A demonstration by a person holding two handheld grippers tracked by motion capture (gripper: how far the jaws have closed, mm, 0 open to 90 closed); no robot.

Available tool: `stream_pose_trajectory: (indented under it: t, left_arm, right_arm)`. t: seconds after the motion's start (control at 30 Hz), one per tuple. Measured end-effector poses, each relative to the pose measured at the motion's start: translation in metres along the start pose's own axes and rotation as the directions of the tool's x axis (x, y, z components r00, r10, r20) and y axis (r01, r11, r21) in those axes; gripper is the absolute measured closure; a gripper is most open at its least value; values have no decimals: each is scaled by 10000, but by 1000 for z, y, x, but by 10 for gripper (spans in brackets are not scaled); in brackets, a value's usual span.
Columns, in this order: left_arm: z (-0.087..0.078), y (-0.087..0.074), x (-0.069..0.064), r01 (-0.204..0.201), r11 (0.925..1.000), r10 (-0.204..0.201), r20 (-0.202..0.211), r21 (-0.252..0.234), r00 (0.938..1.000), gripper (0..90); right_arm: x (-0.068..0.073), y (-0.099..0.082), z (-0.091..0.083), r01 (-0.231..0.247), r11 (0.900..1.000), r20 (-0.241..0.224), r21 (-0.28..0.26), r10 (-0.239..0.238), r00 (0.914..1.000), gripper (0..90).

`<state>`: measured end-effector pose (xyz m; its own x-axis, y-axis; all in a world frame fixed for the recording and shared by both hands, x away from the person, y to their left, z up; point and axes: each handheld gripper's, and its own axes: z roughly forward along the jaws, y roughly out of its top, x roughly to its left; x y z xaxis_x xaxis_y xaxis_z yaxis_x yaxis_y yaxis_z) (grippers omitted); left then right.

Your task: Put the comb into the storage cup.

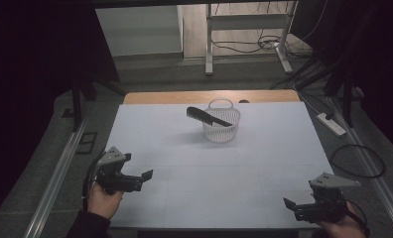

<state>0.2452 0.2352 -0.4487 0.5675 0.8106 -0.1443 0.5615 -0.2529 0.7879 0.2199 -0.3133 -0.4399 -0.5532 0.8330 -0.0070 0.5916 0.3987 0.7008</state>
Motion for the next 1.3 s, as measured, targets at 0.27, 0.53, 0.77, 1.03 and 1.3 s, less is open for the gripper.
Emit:
stream_pose_trajectory:
  t: [0.27,0.53,0.77,1.03,1.3]
  left_arm:
    - [-10,-7,-2,27,10000,-28,-208,-71,9998,0]
    - [-19,-16,-4,215,9998,-216,-243,-41,9995,0]
    - [-27,-24,-7,229,9997,-227,-311,68,9993,0]
    - [-36,-35,-8,386,9991,-379,-444,150,9983,0]
    - [-45,-46,-9,595,9982,-588,-520,108,9969,0]
  right_arm:
    - [0,0,0,-6,10000,5,5,6,10000,0]
    - [0,0,0,-4,10000,-3,3,4,10000,0]
    - [1,0,0,92,10000,-2,16,-92,10000,1]
    - [0,0,0,-4,10000,33,7,4,10000,0]
    - [0,0,0,-4,10000,65,16,4,10000,0]
